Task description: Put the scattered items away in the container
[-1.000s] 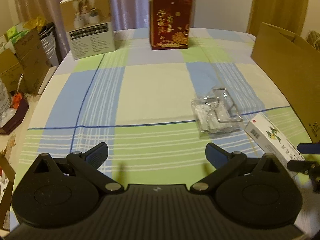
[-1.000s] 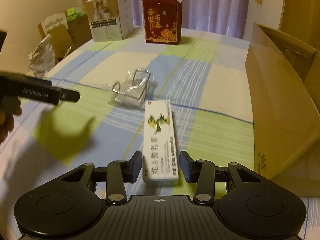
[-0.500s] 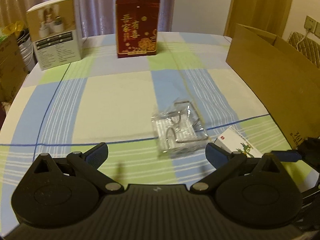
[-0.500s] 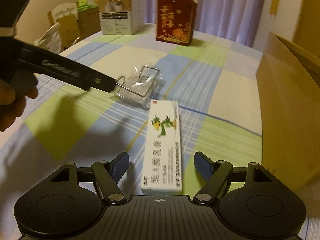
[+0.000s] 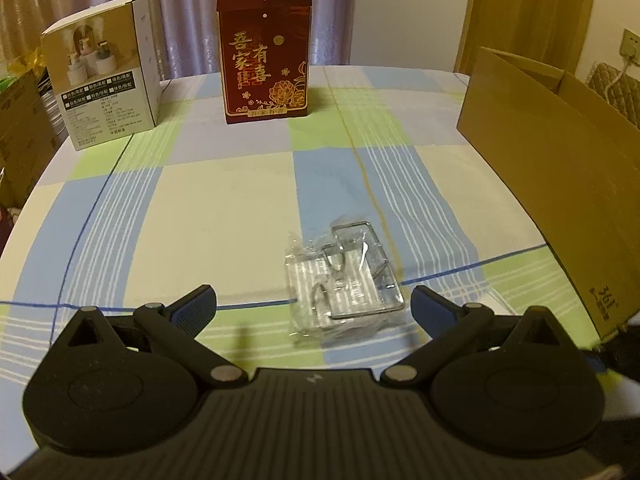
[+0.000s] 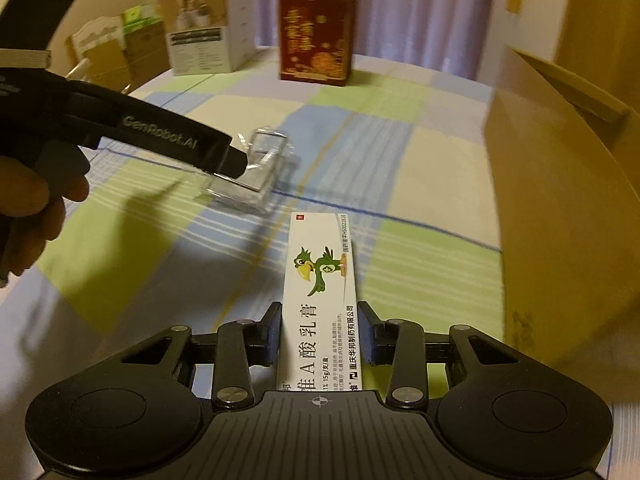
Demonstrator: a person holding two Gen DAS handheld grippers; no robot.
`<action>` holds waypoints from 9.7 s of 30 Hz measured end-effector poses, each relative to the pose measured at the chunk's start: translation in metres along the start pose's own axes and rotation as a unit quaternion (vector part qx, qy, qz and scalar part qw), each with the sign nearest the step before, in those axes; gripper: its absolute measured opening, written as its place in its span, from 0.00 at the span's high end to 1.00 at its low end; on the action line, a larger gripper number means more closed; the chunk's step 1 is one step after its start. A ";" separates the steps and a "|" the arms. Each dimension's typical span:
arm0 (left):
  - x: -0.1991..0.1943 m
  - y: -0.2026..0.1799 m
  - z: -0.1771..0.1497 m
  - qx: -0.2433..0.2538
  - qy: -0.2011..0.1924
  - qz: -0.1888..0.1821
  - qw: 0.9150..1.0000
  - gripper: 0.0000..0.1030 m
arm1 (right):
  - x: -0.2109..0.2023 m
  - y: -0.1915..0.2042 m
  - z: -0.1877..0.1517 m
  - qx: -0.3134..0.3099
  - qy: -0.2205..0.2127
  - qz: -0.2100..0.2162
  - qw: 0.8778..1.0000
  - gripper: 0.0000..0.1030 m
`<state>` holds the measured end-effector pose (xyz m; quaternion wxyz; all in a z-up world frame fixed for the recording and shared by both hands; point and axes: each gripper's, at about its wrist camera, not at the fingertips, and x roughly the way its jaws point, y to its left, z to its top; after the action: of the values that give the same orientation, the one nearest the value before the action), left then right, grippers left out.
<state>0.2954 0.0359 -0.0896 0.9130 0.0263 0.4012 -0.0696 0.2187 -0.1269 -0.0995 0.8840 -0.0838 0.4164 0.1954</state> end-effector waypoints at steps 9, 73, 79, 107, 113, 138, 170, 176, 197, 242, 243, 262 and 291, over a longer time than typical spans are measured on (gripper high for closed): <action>0.027 -0.031 -0.005 0.008 0.002 0.031 0.999 0.11 | -0.015 -0.009 -0.019 0.028 -0.014 -0.002 1.000 0.60; -0.061 -0.062 -0.087 0.044 0.061 -0.017 0.997 0.49 | -0.043 -0.015 -0.046 0.036 0.010 -0.002 0.999 0.60; -0.071 -0.059 -0.092 0.040 0.068 -0.016 0.997 0.49 | -0.054 -0.019 -0.054 0.041 0.021 -0.005 0.999 0.60; -0.159 -0.090 -0.083 0.066 0.016 -0.043 0.997 0.49 | -0.155 -0.032 -0.066 0.100 -0.021 -0.030 0.994 0.60; -0.174 -0.111 -0.074 0.084 -0.009 -0.052 0.995 0.49 | -0.189 -0.048 -0.059 0.111 -0.047 -0.041 0.992 0.60; -0.135 -0.228 0.067 0.126 -0.046 -0.130 0.982 0.48 | -0.206 -0.200 0.025 0.131 -0.108 -0.098 0.980 0.81; -0.102 -0.254 0.083 0.149 -0.043 -0.144 0.977 0.48 | -0.231 -0.228 -0.020 0.027 -0.095 -0.072 0.992 0.15; -0.110 -0.248 0.079 0.144 -0.051 -0.144 0.978 0.48 | -0.223 -0.227 -0.044 -0.056 -0.008 -0.024 0.998 0.15; -0.107 -0.242 0.078 0.136 -0.047 -0.146 0.979 0.49 | -0.110 -0.240 -0.094 -0.161 0.177 0.082 0.967 0.49; -0.085 -0.248 0.105 0.134 -0.042 -0.152 0.978 0.48 | -0.163 -0.277 0.069 0.135 -0.075 0.012 0.988 0.61; -0.083 -0.249 0.105 0.135 -0.042 -0.153 0.978 0.48 | -0.161 -0.277 0.068 0.136 -0.074 0.013 0.988 0.61; -0.062 -0.246 0.111 0.124 -0.036 -0.160 0.979 0.44 | -0.141 -0.284 0.057 0.162 -0.072 0.009 0.984 0.61; -0.080 -0.206 0.100 0.103 -0.038 -0.134 0.985 0.30 | -0.144 -0.261 0.060 0.150 -0.084 -0.005 0.985 0.14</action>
<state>0.2845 -0.1695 0.0382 0.9025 0.0636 0.3566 -0.2329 0.2861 -0.3850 0.0455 0.9193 0.0641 0.3651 0.1322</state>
